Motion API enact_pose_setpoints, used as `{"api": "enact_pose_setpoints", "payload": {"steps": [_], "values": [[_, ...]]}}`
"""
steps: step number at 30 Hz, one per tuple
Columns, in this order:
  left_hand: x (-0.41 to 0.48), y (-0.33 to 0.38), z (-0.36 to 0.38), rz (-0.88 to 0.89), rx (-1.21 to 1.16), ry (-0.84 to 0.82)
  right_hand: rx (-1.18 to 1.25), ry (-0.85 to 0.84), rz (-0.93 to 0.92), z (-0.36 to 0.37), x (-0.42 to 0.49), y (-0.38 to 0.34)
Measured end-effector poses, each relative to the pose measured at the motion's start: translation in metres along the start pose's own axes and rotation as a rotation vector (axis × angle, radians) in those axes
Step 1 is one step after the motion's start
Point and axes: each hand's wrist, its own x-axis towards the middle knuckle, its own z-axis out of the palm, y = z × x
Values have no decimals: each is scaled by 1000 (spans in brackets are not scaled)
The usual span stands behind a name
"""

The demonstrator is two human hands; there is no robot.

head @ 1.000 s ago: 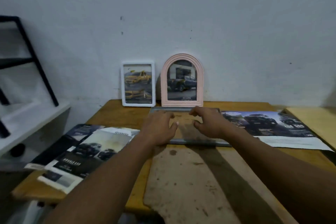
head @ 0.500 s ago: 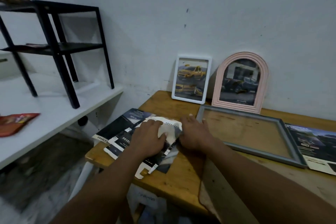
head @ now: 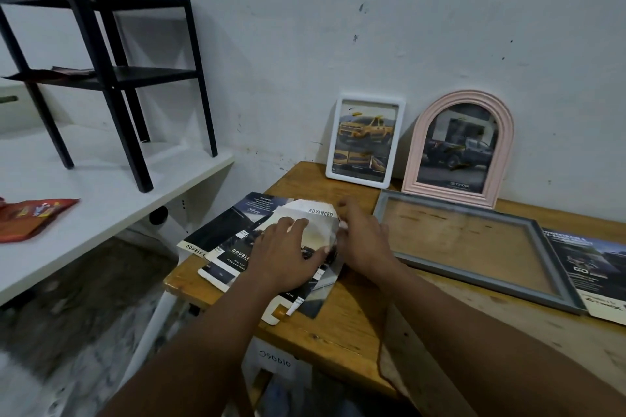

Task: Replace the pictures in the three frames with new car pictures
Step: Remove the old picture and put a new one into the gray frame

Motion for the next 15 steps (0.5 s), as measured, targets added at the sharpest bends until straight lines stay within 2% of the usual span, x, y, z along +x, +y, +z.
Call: {"api": "enact_pose_setpoints", "payload": {"steps": [4, 15], "values": [[1, 1, -3, -21, -51, 33, 237, 58, 4, -8, 8, -6], [-1, -5, 8, -58, 45, 69, 501, 184, 145, -8, 19, -3]]}}
